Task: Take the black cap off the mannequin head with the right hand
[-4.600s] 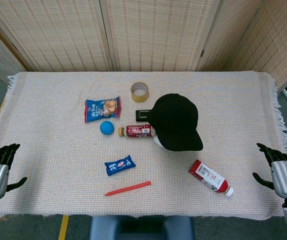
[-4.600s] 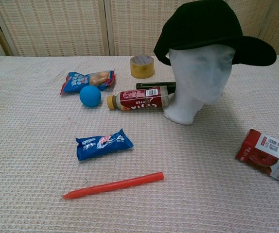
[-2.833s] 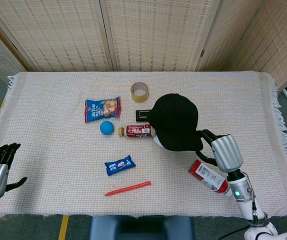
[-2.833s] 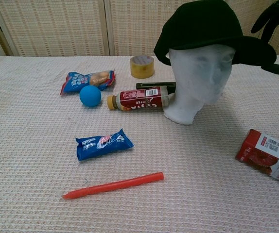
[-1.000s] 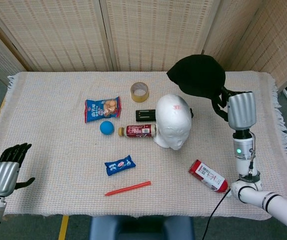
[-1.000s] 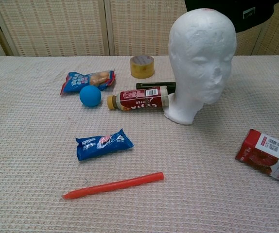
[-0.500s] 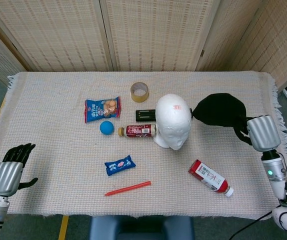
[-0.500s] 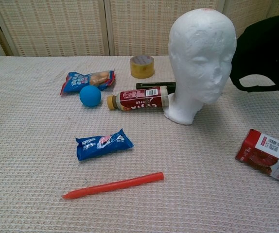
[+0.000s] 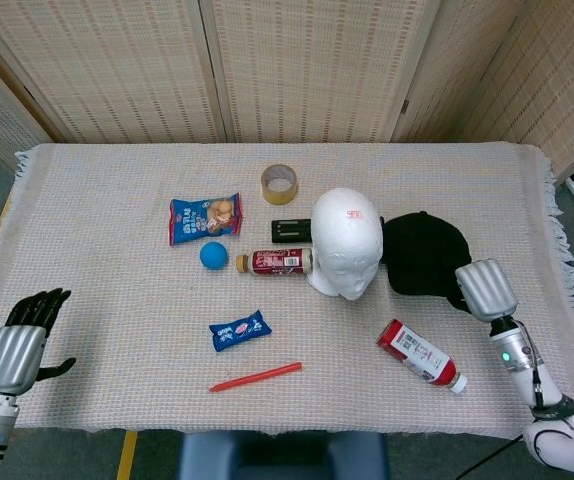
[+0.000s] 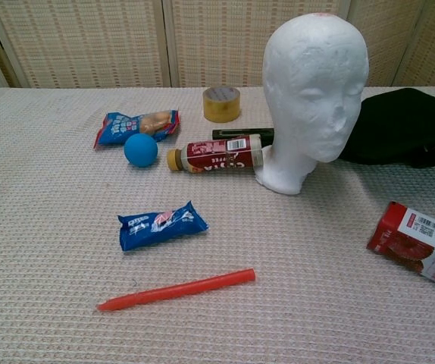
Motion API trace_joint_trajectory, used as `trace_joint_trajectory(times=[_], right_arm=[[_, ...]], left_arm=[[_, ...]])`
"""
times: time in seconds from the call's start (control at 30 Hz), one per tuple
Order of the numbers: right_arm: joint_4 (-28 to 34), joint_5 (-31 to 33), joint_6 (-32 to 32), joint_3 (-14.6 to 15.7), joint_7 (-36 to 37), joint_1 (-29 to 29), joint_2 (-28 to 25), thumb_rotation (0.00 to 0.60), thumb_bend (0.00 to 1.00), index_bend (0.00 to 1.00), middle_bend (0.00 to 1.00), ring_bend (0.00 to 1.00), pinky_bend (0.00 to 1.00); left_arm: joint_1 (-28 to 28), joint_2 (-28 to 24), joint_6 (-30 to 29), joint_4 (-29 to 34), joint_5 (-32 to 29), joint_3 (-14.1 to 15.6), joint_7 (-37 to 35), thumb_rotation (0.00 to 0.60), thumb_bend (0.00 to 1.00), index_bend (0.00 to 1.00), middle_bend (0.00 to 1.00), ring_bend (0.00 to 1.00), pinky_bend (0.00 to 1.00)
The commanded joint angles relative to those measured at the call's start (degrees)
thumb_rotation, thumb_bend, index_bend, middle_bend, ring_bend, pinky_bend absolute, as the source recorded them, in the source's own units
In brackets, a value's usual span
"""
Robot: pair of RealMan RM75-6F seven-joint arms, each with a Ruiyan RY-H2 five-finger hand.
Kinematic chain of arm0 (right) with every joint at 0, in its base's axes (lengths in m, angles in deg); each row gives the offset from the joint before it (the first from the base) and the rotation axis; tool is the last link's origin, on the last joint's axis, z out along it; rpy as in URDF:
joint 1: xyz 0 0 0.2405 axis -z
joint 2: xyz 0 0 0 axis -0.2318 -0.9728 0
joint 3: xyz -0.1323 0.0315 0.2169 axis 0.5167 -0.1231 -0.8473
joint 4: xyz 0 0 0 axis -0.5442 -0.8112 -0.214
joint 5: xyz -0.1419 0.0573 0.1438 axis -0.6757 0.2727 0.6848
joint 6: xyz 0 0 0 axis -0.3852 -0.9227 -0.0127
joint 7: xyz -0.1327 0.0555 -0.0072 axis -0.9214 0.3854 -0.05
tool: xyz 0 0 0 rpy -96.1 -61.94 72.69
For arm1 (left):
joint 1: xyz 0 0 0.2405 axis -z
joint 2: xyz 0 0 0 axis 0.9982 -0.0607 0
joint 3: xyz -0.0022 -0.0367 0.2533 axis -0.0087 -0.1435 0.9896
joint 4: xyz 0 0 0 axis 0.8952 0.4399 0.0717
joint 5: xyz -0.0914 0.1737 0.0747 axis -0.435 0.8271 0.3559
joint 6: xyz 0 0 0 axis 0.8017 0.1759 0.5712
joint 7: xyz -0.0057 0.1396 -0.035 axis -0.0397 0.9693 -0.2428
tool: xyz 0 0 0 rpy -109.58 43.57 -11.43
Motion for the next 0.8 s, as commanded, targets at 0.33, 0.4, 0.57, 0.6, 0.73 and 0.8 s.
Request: trace_joint_trajectory(times=[0.33,0.4,0.57,0.6,0.73,0.8], right_arm=[[24.3,7.8,3.8,0.8,-6.0,3.5,-14.4,0.498,0.00,0.00,0.01,0.00,0.21],[26.4,6.2,0.8,1.4,-5.6,5.1,-16.7,0.497,0.00,0.00,0.01,0.01,0.21],[28.1,2.2,-9.5,2.0,-5.0,10.0,-18.7,0.507,0.00,0.00,0.08,0.09,0.23],[28.5,1.7,-11.6,2.3,-5.0,11.3,-18.9,0.509,0.00,0.00,0.10,0.11,0.25],[30.6,0.6,-15.9,3.4,-4.3,14.6,-20.0,0.506,0.00,0.00,0.13,0.13,0.27],[31.3,-0.6,-17.8,4.0,-4.3,15.9,-20.5,0.507,0.00,0.00,0.14,0.14,0.29]], left_arm=[[-0.1,0.2,0.4,-0.7,-0.7,0.2,-0.6,0.600,0.08,0.11,0.11,0.10,0.16],[-0.1,0.3,0.4,-0.7,-0.7,0.1,-0.5,0.600,0.08,0.11,0.11,0.10,0.16],[-0.3,0.6,-0.5,-0.7,-1.0,-0.3,0.2,0.600,0.08,0.11,0.11,0.10,0.16],[-0.4,0.7,-0.7,-0.6,-1.0,-0.4,0.4,0.600,0.08,0.11,0.11,0.10,0.16],[-0.5,0.9,-1.2,-0.3,-1.1,-0.5,1.1,0.600,0.08,0.10,0.10,0.10,0.16],[-0.6,0.9,-1.5,0.0,-1.2,-0.6,1.5,0.600,0.08,0.10,0.10,0.10,0.16]])
